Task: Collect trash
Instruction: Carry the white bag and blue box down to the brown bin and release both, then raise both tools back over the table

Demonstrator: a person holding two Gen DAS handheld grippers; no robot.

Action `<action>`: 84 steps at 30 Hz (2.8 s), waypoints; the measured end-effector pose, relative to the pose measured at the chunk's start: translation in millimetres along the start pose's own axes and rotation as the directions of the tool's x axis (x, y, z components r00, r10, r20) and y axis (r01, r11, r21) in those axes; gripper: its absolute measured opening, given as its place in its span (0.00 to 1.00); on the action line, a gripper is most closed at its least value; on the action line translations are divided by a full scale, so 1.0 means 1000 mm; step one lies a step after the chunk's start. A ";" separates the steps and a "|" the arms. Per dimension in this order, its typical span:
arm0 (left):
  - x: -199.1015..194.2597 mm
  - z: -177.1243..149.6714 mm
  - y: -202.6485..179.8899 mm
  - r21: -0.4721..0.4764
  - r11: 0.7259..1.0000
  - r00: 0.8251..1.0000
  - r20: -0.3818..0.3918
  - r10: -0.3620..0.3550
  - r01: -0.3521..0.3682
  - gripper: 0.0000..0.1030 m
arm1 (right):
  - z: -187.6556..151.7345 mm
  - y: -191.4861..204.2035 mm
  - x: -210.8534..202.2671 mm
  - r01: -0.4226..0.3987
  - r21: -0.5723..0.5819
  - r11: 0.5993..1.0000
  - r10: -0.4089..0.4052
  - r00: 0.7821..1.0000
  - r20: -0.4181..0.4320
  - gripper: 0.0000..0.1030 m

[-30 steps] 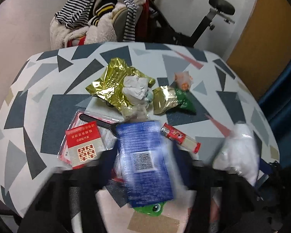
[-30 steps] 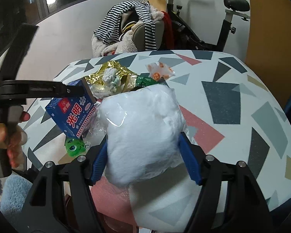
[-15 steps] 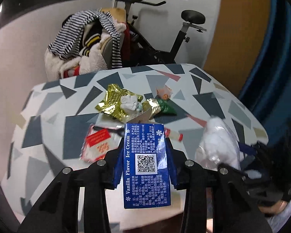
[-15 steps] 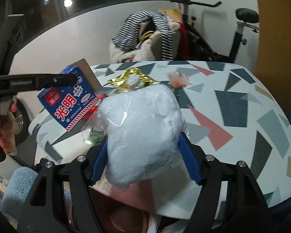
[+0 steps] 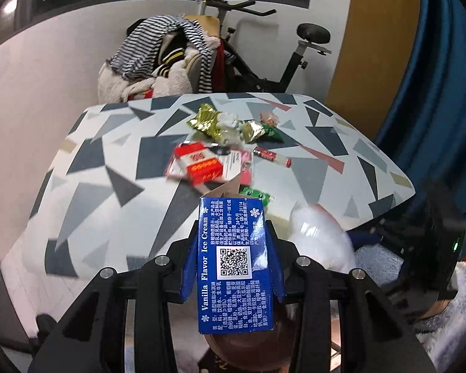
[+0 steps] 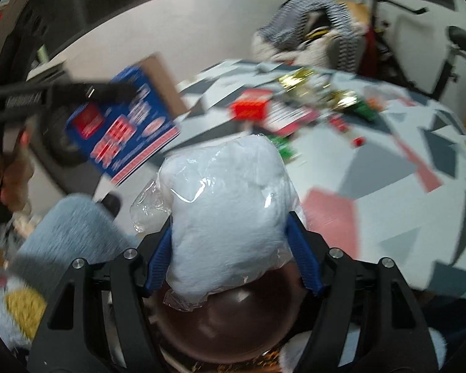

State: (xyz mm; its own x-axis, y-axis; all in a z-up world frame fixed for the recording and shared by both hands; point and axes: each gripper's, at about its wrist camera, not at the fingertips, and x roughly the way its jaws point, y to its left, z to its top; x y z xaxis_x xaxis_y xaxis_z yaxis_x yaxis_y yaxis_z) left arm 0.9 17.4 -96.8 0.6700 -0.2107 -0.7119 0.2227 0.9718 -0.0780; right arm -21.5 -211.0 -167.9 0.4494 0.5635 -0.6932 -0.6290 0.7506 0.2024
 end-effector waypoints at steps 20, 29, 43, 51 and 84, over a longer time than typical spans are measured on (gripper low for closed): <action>0.021 -0.055 0.020 -0.078 0.997 0.999 -0.032 -0.020 0.018 0.37 | -0.042 0.003 0.111 -0.008 0.049 0.999 0.025 0.937 -0.349 0.68; 0.023 -0.063 0.017 -0.080 0.996 0.999 -0.033 -0.030 0.027 0.37 | -0.046 0.009 0.122 0.004 0.023 1.000 0.005 0.925 -0.379 0.71; 0.020 -0.063 0.016 -0.078 0.996 0.999 -0.022 -0.043 0.042 0.37 | -0.035 0.007 0.088 0.005 -0.004 1.000 -0.006 0.963 -0.270 0.87; 0.024 -0.064 0.003 -0.016 0.997 0.997 -0.023 -0.080 0.079 0.37 | -0.011 0.000 0.030 0.072 -0.031 0.997 -0.074 0.996 -0.044 0.92; 0.093 -0.097 0.011 0.060 0.995 0.994 -0.080 -0.072 0.077 0.86 | -0.008 -0.045 0.023 0.308 -0.081 0.948 -0.307 0.951 0.029 0.94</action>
State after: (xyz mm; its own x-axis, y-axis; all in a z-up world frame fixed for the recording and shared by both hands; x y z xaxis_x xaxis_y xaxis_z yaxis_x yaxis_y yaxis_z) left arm -3.3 18.5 -231.4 0.5934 -0.2712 -0.7578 0.3161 0.9444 -0.0904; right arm 12.5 -234.8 -198.5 0.6390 0.3159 -0.7014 -0.5090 0.8572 -0.0777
